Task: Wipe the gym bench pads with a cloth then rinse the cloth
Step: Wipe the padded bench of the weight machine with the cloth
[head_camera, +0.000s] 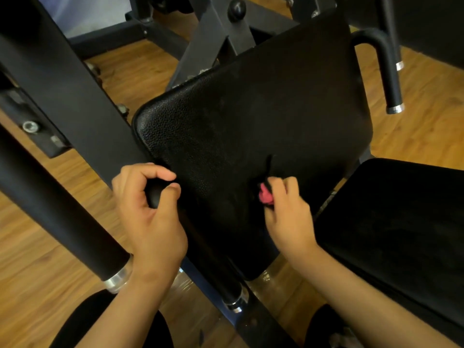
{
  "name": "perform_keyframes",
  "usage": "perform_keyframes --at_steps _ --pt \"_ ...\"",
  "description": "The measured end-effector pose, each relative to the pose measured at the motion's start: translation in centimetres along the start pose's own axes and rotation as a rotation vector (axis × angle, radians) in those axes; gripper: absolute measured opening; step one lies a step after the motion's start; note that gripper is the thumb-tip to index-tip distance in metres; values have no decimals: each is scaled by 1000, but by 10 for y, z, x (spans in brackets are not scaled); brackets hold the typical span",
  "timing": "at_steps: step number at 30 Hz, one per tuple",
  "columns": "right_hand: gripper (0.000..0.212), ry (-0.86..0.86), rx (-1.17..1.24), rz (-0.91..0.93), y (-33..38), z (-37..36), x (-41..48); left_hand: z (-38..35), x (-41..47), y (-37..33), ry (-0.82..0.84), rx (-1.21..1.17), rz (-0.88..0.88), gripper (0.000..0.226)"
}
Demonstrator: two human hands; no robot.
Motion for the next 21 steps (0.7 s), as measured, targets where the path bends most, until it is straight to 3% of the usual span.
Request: perform_keyframes --at_steps 4,10,15,17,21 --pt "60 44 13 168 11 -7 -5 0 1 0 -2 -8 0 15" --pt "36 -68 -2 -1 -13 8 12 -1 0 -1 5 12 -2 10" --pt "52 36 -25 321 41 -17 -19 -1 1 -1 3 4 6 12" --pt "47 25 -101 403 45 -14 -15 0 2 -2 -4 -5 3 18" --pt "44 -126 14 145 7 15 23 -1 1 -2 -3 -9 9 19"
Point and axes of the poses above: each hand's wrist, its own x-axis towards the middle knuckle, its own z-axis out of the back of the hand, y = z × x, the point moved 7 cm from there along x, towards the middle knuckle, and after that the axes turned 15 degrees about y, right-handed, at the moved point
